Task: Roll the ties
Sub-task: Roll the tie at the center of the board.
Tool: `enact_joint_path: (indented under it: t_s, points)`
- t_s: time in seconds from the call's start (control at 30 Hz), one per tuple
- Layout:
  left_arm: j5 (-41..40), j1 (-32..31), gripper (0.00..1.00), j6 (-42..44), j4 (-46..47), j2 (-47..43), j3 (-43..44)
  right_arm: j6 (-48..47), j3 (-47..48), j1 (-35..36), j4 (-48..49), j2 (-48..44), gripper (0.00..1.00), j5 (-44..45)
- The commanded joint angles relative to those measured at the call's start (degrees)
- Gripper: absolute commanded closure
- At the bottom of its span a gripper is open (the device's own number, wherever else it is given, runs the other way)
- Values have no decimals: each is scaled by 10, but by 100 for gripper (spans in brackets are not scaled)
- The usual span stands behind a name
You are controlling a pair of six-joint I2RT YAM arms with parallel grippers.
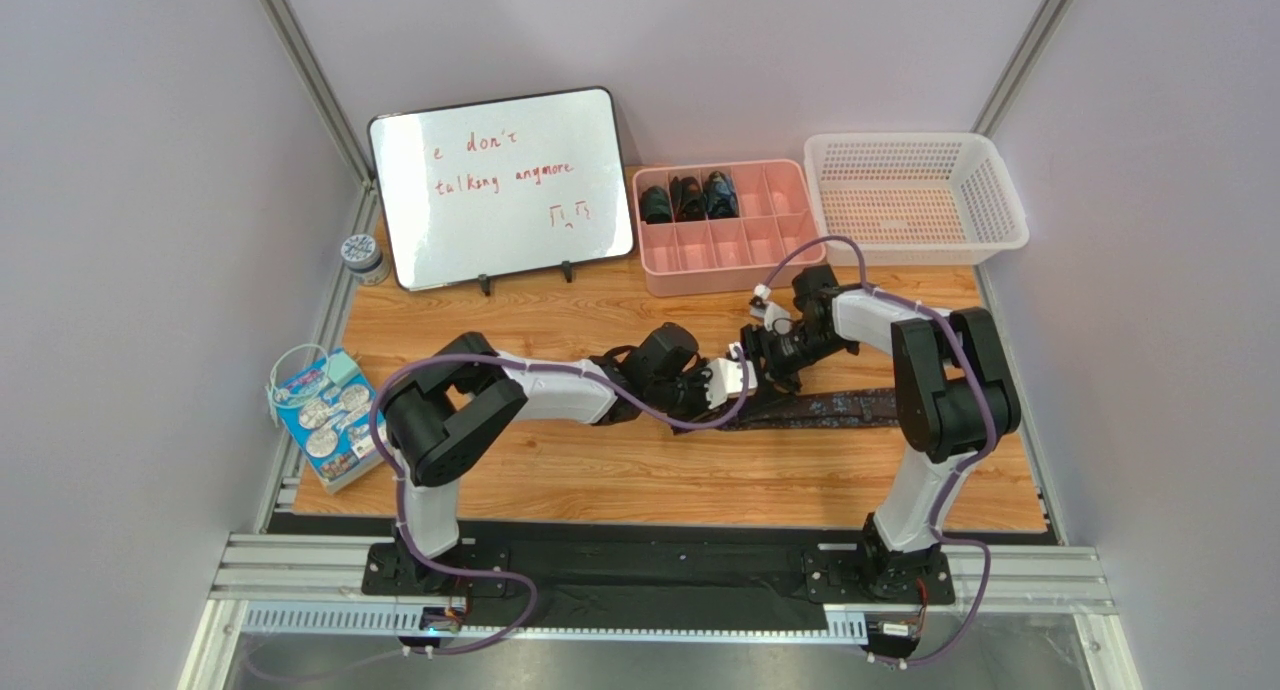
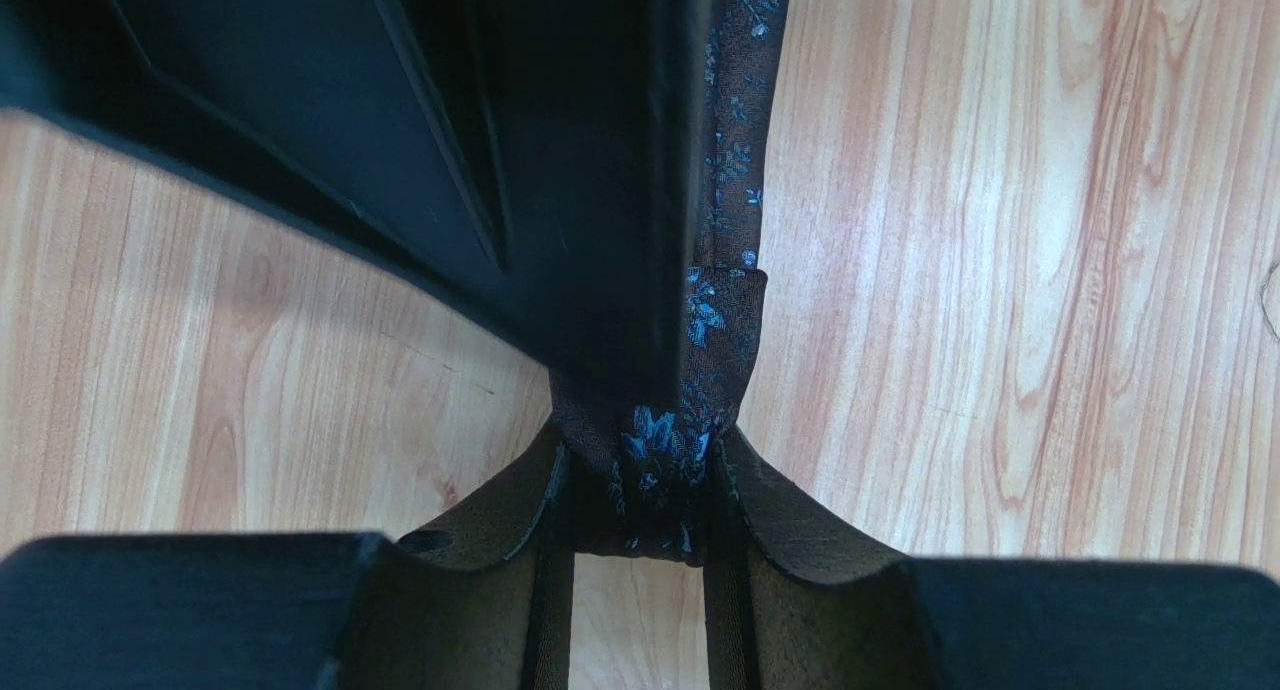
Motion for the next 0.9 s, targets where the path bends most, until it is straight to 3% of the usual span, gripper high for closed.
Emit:
enact_joint_path:
  t_s: [0.0,0.07,0.17,0.2,0.27,0.3,0.33,0.43,0.47,0.5,0.53,0.63,0.77,0.83,0.87]
  points:
    - [-54,-6,88,1,-148,28,10,20,-7,16,47,17,51,-19]
    - [-54,-7,88,1,-153,28,14,12,1,18,48,31,58,-1]
    - [-52,-6,81,-1,-150,27,12,1,6,17,45,42,84,25]
    - [-43,-5,72,-4,-149,25,10,-2,5,17,43,46,98,32]
    - [-35,1,62,-14,-123,17,-6,-12,5,15,41,51,100,61]
    - [-2,6,50,-18,-106,12,-16,-16,3,13,40,57,100,72]
    - [6,12,46,-28,-79,-2,-43,-18,2,10,38,61,100,87]
    - [75,34,34,-70,41,-23,-103,-20,1,4,37,74,100,112]
    - [82,35,29,-92,125,-25,-122,-19,1,4,36,77,100,120]
    - [95,38,14,-96,169,-26,-138,-19,1,4,36,82,100,127]
    - [100,39,12,-101,209,-17,-163,-21,5,4,30,91,100,134]
    - [112,39,11,-126,328,25,-162,-25,12,4,24,105,100,153]
    - [105,37,12,-130,386,72,-146,-27,20,9,21,111,100,165]
    - [114,35,16,-110,388,89,-136,-24,17,12,25,111,100,162]
    - [118,34,26,-101,387,92,-134,-25,15,14,26,112,100,159]
